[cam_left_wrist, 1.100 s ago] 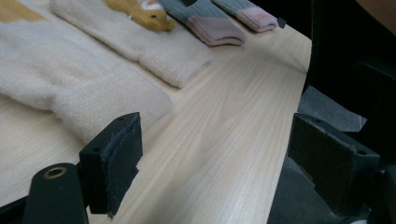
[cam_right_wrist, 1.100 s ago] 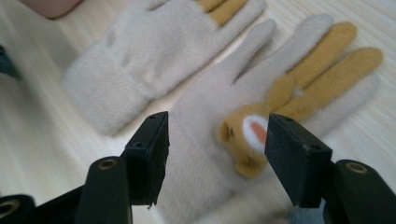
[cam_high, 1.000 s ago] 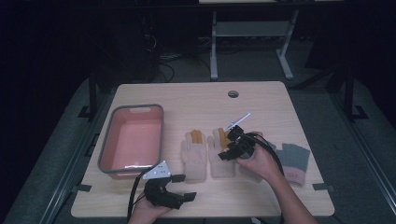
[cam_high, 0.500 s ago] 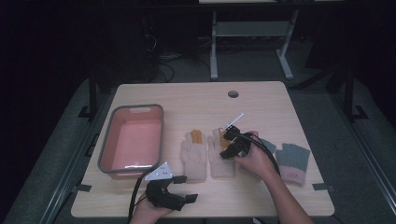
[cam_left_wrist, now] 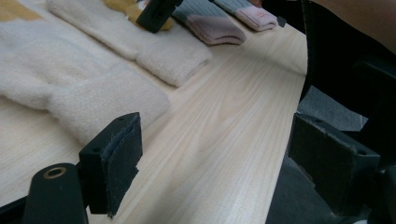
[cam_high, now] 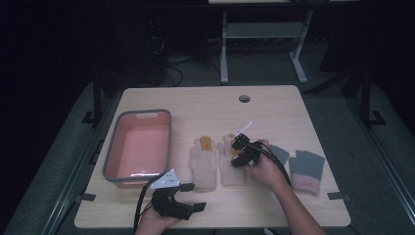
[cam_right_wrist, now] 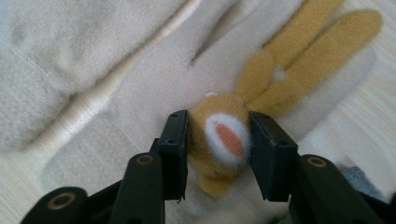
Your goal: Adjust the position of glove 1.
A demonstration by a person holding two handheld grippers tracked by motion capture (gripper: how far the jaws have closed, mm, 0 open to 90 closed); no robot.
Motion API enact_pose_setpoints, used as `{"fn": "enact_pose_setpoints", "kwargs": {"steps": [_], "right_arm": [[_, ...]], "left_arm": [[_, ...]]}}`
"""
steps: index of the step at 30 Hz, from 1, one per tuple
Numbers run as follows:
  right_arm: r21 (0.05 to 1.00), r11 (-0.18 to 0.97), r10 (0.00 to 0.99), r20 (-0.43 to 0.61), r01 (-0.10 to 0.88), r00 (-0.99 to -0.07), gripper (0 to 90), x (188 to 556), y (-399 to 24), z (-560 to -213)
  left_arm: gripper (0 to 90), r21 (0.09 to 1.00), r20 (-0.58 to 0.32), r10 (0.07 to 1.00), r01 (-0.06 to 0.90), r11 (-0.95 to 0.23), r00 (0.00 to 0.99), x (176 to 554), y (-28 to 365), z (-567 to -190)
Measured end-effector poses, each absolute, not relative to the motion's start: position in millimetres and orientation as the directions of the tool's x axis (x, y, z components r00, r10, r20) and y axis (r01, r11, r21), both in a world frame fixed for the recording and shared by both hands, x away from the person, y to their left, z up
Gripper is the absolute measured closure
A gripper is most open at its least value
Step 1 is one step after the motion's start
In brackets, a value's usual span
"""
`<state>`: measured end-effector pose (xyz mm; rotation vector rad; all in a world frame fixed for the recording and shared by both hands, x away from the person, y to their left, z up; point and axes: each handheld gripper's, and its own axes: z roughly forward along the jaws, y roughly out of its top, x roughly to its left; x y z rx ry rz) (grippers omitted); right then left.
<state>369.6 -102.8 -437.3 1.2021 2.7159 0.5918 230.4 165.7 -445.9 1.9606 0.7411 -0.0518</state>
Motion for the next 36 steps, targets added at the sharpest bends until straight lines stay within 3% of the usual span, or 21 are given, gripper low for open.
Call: {"fn": "enact_pose_setpoints", "kwargs": {"steps": [15, 36], "right_arm": [[0.426, 0.57, 0.736, 0.114, 0.702, -0.667, 64.4, 367, -112, -421], [0.49, 0.614, 0.678, 0.075, 0.619, -0.731, 64.4, 344, -90, -373]], "left_arm": [[17.7, 0.805, -0.34, 0.477, 0.513, -0.297, 0.811, 229, 169, -443], [17.7, 0.812, -0.324, 0.484, 0.502, -0.299, 0.813, 225, 169, -441]]}}
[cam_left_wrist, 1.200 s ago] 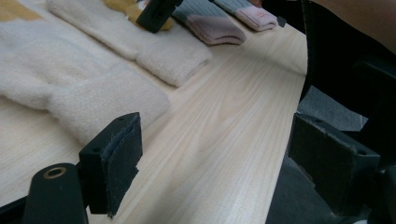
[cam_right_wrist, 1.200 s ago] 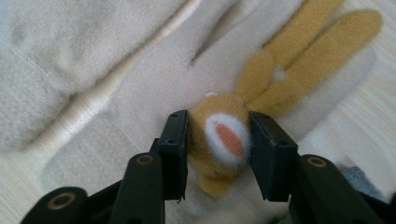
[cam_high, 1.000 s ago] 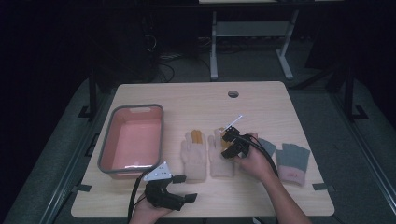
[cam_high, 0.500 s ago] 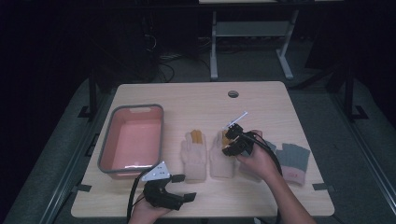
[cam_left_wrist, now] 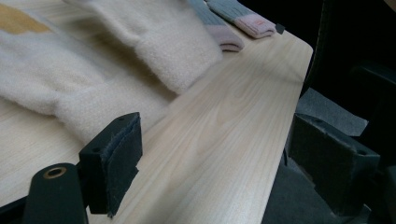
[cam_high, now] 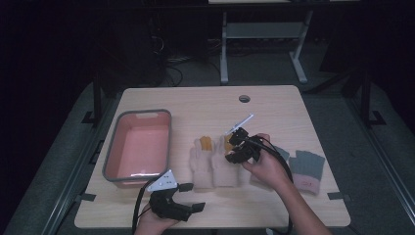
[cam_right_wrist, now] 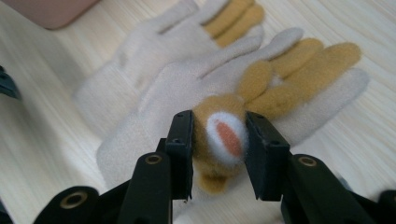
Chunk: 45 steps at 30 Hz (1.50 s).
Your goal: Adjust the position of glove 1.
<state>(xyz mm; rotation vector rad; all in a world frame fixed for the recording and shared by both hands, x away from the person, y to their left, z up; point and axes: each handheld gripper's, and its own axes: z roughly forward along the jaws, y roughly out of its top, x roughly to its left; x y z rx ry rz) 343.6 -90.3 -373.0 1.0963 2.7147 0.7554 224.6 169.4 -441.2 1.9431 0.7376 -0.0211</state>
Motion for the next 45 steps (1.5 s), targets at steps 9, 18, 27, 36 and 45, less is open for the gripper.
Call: {"fn": "enact_pose_setpoints", "kwargs": {"steps": [9, 18, 27, 36, 45], "right_arm": [[0.513, 0.635, 0.629, 0.092, 0.578, -0.772, 64.4, 346, -62, -365], [0.51, 0.639, 0.606, 0.127, 0.576, -0.785, 64.4, 355, -36, -371], [0.485, 0.644, 0.608, 0.147, 0.592, -0.781, 64.2, 366, -25, -387], [0.459, 0.638, 0.622, 0.166, 0.618, -0.765, 62.5, 372, -28, -403], [0.459, 0.637, 0.617, 0.18, 0.62, -0.766, 50.5, 373, -29, -406]], "left_arm": [[17.7, 0.817, -0.318, 0.485, 0.495, -0.295, 0.815, 225, 171, -440], [17.7, 0.82, -0.322, 0.491, 0.498, -0.283, 0.809, 224, 172, -439], [17.7, 0.819, -0.322, 0.486, 0.497, -0.288, 0.812, 224, 171, -439], [17.7, 0.817, -0.319, 0.488, 0.497, -0.293, 0.812, 224, 170, -439], [17.7, 0.815, -0.324, 0.488, 0.501, -0.29, 0.81, 224, 170, -441]]}}
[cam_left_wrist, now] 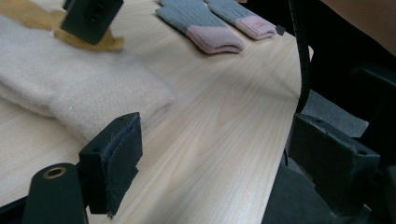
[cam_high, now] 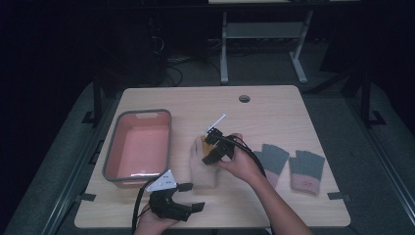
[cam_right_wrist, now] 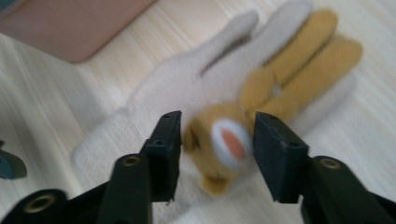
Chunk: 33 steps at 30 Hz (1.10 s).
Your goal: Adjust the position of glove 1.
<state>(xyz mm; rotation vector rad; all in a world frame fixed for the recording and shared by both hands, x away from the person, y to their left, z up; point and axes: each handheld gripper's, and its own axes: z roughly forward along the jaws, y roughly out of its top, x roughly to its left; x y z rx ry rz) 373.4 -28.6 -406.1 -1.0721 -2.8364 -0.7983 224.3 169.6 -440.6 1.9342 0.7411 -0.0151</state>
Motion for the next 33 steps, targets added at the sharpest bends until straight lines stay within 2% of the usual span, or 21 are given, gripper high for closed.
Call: {"fn": "enact_pose_setpoints", "kwargs": {"steps": [3, 7, 15, 23, 25, 28, 33], "right_arm": [[0.468, 0.648, 0.611, 0.15, 0.6, -0.777, 43.5, 373, -23, -404], [0.462, 0.674, 0.606, 0.102, 0.577, -0.789, 40.9, 374, -11, -404], [0.468, 0.687, 0.594, 0.078, 0.556, -0.8, 35.2, 380, 7, -407], [0.425, 0.731, 0.589, 0.004, 0.534, -0.808, 27.8, 383, 22, -419], [0.412, 0.737, 0.589, -0.002, 0.536, -0.808, 27.6, 384, 25, -422], [0.38, 0.777, 0.566, -0.072, 0.502, -0.821, 26.9, 381, 30, -430], [0.375, 0.789, 0.554, -0.093, 0.487, -0.827, 28.5, 379, 29, -430]], "left_arm": [[17.7, 0.815, -0.326, 0.487, 0.502, -0.289, 0.81, 224, 169, -440], [17.7, 0.815, -0.323, 0.484, 0.499, -0.294, 0.813, 224, 169, -440], [17.7, 0.816, -0.323, 0.484, 0.499, -0.292, 0.813, 223, 170, -439], [17.7, 0.816, -0.322, 0.481, 0.496, -0.295, 0.816, 223, 170, -439], [17.7, 0.815, -0.321, 0.478, 0.496, -0.299, 0.817, 223, 170, -439], [17.7, 0.816, -0.319, 0.476, 0.493, -0.301, 0.819, 223, 169, -439], [16.4, 0.814, -0.329, 0.483, 0.503, -0.29, 0.811, 222, 168, -439]]}}
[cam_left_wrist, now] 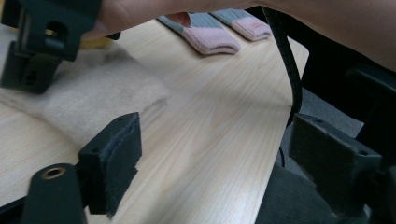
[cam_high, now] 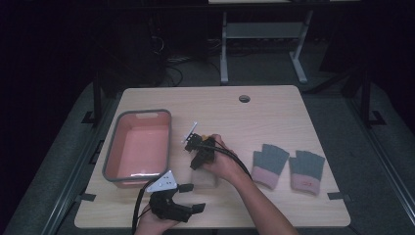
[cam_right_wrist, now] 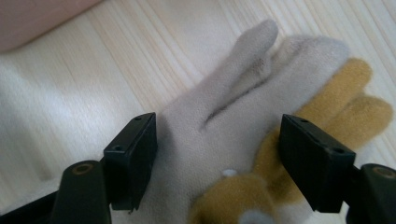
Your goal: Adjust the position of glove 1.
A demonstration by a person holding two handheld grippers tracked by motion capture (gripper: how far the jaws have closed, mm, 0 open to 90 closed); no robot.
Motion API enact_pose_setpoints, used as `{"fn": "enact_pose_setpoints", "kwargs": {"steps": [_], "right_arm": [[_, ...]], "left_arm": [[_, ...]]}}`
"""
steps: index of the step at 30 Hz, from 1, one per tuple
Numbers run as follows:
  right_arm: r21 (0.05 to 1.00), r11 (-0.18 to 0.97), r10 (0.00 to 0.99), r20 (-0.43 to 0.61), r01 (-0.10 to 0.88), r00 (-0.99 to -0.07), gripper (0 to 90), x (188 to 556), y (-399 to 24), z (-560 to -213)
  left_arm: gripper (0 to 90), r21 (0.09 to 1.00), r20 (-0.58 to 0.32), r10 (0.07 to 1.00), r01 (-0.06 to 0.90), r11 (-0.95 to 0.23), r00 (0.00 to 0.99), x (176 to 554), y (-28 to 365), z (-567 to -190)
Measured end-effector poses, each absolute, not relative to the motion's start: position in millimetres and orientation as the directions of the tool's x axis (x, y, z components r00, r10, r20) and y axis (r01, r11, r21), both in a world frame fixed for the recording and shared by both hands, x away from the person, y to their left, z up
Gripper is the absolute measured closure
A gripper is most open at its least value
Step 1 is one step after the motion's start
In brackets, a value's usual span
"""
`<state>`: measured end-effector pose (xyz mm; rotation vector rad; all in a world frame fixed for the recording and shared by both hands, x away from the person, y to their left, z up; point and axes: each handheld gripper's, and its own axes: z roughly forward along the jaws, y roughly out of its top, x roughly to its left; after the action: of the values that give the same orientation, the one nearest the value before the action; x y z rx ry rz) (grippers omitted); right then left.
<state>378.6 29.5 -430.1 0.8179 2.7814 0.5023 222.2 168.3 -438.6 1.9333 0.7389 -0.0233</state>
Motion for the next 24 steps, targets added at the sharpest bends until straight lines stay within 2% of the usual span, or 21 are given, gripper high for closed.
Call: {"fn": "enact_pose_setpoints", "kwargs": {"steps": [1, 13, 20, 24], "right_arm": [[0.374, 0.792, 0.55, -0.095, 0.483, -0.829, 29.7, 378, 25, -429], [0.373, 0.768, 0.581, -0.066, 0.52, -0.811, 30.3, 377, -10, -426], [0.462, 0.689, 0.62, 0.023, 0.558, -0.784, 29.5, 368, -32, -409], [0.493, 0.642, 0.646, 0.064, 0.587, -0.76, 29.1, 360, -48, -401]], "left_arm": [[13.7, 0.815, -0.334, 0.488, 0.507, -0.281, 0.806, 222, 167, -438], [13.7, 0.8, -0.386, 0.473, 0.543, -0.256, 0.792, 227, 156, -439], [13.7, 0.784, -0.412, 0.494, 0.574, -0.235, 0.765, 234, 153, -434], [13.8, 0.748, -0.476, 0.507, 0.634, -0.196, 0.718, 244, 152, -433]]}}
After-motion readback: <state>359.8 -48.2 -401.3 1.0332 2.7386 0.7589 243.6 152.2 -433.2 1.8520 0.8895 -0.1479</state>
